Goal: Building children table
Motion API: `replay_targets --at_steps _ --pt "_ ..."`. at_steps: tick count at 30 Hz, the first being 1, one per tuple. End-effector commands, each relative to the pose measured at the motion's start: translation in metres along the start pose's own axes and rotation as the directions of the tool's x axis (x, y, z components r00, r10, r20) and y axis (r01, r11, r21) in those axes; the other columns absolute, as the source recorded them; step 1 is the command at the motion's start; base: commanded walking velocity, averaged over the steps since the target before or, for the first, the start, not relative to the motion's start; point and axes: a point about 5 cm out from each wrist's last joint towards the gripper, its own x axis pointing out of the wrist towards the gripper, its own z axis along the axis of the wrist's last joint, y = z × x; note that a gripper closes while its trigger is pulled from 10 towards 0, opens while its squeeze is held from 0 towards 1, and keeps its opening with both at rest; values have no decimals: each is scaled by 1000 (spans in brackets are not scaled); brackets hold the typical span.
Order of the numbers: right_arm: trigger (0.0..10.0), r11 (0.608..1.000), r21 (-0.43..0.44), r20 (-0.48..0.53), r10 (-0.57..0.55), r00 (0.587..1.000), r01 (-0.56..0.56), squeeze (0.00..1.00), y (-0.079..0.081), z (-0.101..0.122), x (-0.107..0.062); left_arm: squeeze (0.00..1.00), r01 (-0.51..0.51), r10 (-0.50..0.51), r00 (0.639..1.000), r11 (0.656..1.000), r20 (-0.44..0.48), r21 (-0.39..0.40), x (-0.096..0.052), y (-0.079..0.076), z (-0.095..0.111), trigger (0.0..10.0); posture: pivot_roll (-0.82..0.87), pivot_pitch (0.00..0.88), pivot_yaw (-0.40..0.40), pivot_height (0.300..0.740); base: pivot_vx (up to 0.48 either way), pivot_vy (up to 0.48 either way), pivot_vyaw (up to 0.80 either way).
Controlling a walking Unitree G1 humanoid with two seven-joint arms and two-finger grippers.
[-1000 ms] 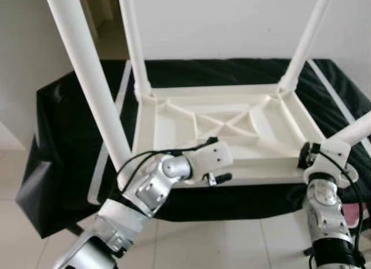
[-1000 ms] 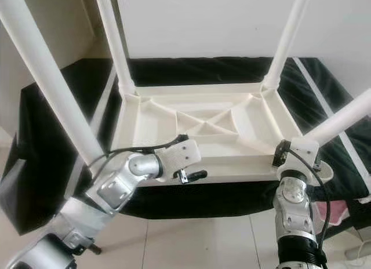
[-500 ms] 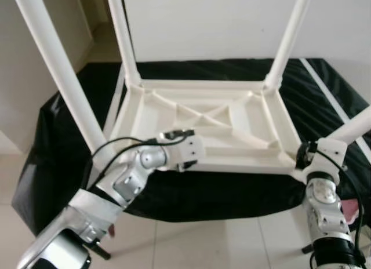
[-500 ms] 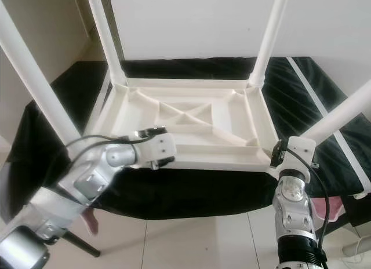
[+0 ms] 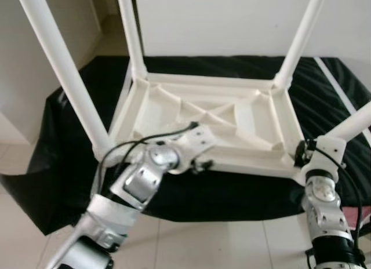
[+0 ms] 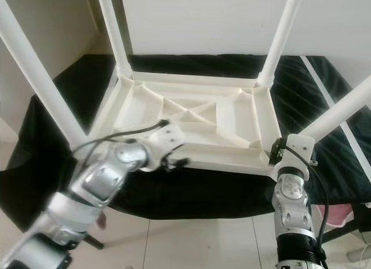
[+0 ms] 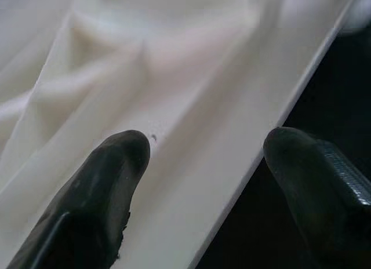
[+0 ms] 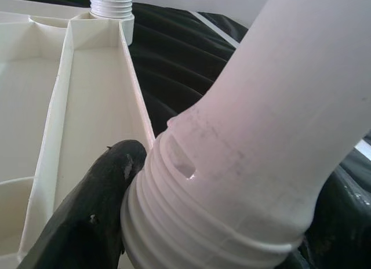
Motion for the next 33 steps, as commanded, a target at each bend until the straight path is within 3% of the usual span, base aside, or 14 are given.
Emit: replay_targets --at_steps 1,2,6,17,25,29,33 --pt "10000 1000 -21 -29 13 1000 -14 0 2 -5 -1 0 -22 24 998 999 53 -44 -2 5 11 10000 -79 32 -8 740 0 0 0" --pt "10000 1000 -25 -29 16 999 -17 0 2 -5 -1 0 -46 57 989 995 134 -84 1 7 27 10000 -82 30 -8 740 0 0 0" --pt "10000 999 -29 -29 18 999 -19 0 3 -4 0 0 -49 70 972 994 222 -97 4 5 43 10000 -80 29 -10 740 0 0 0" --pt "10000 999 -52 -1 -18 1000 17 0 -2 2 0 0 -57 103 946 986 309 -154 28 -7 61 10000 -92 35 -1 740 0 0 0" --pt "10000 994 -105 43 -38 998 42 0 -6 8 -2 0 -149 172 965 981 196 -125 45 -10 31 10000 -92 48 -3 740 0 0 0" --pt "10000 993 -108 49 -40 998 45 0 -8 10 -2 0 -177 190 977 976 101 -124 52 -12 5 10000 -89 56 -7 740 0 0 0" --pt "10000 993 -109 50 -41 998 46 0 -8 12 -2 0 -263 264 964 964 12 -47 58 -10 -16 10000 -91 58 -9 740 0 0 0"
